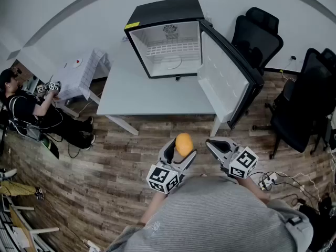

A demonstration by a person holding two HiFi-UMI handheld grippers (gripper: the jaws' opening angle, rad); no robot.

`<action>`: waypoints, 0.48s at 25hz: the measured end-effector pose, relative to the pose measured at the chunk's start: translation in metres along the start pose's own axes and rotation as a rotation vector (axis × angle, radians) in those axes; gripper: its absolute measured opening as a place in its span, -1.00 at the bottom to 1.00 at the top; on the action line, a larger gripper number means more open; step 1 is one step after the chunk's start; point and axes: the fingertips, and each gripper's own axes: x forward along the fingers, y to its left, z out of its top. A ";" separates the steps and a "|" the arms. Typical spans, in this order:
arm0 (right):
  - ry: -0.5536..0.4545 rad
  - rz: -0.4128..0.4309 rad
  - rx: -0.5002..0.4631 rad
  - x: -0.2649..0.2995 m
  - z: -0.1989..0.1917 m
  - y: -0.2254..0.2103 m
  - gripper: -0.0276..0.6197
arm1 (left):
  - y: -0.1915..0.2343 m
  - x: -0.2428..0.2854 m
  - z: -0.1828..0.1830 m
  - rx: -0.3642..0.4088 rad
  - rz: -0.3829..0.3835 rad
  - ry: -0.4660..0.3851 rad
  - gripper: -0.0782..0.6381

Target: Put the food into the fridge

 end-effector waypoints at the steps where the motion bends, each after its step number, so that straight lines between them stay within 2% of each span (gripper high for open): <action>1: 0.002 -0.001 0.001 0.000 -0.001 0.000 -0.88 | 0.000 0.001 0.000 0.001 -0.001 0.002 0.30; 12: 0.002 0.002 0.003 -0.003 -0.004 -0.001 -0.88 | -0.002 0.003 -0.001 0.007 -0.010 0.011 0.30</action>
